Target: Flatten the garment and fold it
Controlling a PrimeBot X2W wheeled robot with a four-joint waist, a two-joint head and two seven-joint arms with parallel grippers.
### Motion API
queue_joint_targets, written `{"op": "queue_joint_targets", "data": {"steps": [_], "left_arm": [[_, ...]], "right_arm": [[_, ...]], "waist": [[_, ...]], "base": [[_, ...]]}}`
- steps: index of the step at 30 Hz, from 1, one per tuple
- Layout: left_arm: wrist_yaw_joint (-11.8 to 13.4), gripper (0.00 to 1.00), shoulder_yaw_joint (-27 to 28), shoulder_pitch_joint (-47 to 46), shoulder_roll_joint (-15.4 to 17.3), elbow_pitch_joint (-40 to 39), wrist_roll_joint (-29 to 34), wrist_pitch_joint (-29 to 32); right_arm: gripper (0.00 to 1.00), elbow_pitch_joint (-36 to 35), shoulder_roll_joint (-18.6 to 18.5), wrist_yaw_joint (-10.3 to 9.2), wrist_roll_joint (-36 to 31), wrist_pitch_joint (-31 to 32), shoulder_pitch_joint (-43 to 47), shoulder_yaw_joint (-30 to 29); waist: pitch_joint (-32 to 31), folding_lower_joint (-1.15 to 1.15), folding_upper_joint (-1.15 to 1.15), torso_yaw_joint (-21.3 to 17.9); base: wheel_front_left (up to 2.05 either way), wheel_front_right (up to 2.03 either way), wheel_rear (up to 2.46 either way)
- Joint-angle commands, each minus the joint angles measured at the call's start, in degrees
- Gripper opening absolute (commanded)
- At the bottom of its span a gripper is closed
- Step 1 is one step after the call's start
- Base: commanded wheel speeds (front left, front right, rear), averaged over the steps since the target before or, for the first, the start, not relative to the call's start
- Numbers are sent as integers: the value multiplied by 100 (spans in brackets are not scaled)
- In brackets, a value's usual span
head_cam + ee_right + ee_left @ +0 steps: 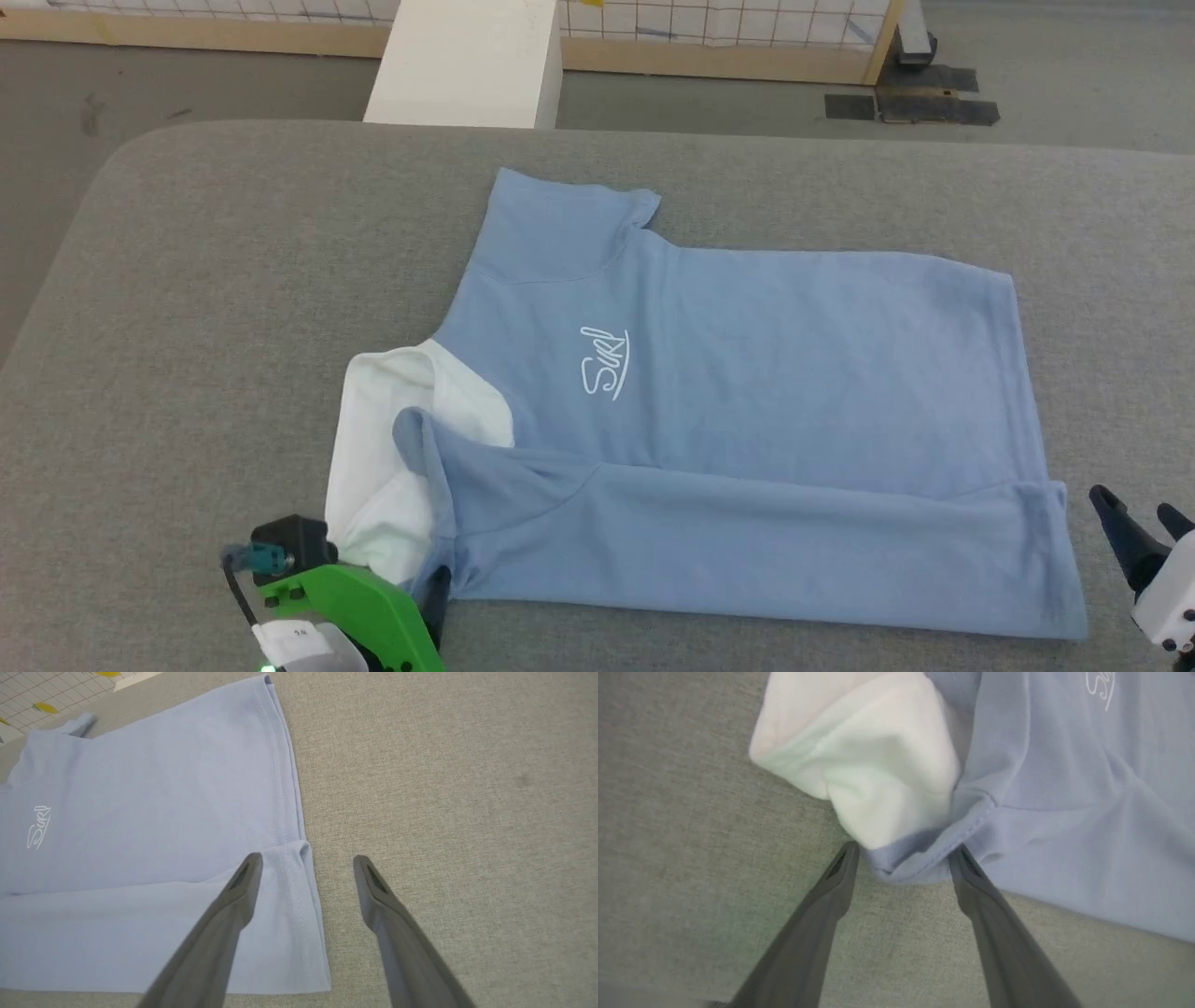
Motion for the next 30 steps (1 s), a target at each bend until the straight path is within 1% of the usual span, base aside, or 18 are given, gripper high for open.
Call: {"op": "queue_joint_targets", "data": {"steps": [1,5,6,7,8,9,12,16,21,27,28,29,30], "left_arm": [[-65,100,15,-150,-31,162,35,-101],[-121,100,-35,-210,-88,678,27,-101],[-132,58,-35,-196,-113,772,-14,-82],[-149,26,-14,-191,-138,813,-39,-112],[-171,2,24,-180,-170,833,-77,-160],[-196,0,56,-159,-187,836,-108,-205],[-234,0,207,-101,-221,662,-184,-392],[-240,0,384,-7,-151,253,-235,-539],[-125,0,408,74,-52,-114,-210,-481],[-88,0,342,94,-89,-188,-227,-418],[-90,0,341,104,-92,-184,-234,-417],[-87,0,348,116,-94,-182,-244,-420],[-87,0,359,135,-86,-186,-256,-419]], "right_arm": [[100,-27,14,-9,28,1,-21,2],[100,-30,-23,-9,31,16,31,75],[100,-45,-61,-9,-11,26,72,138],[100,-64,-88,-9,-46,24,109,192],[100,-84,-121,-9,-81,24,154,260],[100,-101,-145,-9,-111,31,216,347],[100,-96,-188,-9,-187,59,374,574],[100,97,-267,-9,-406,88,473,842],[100,643,-421,-9,-734,132,344,1133],[100,1251,-543,-9,-772,69,148,1423],[89,1334,-557,-9,-731,83,126,1456],[31,1375,-570,-9,-690,88,108,1480],[0,1393,-596,-9,-646,96,96,1502]], "waist": [[57,0,0,-67],[82,0,0,-124],[80,0,0,-134],[77,0,0,-136],[74,0,0,-135],[69,0,0,-129],[64,0,0,-113],[87,0,0,-89],[132,0,0,-40],[151,0,0,9],[145,0,0,12],[139,0,0,10],[132,0,0,11]], "base": [[0,0,0],[0,0,0],[0,0,0],[0,0,0],[0,0,0],[0,0,0],[0,0,0],[0,0,0],[0,0,0],[0,0,0],[0,0,0],[0,0,0],[0,0,0]]}}
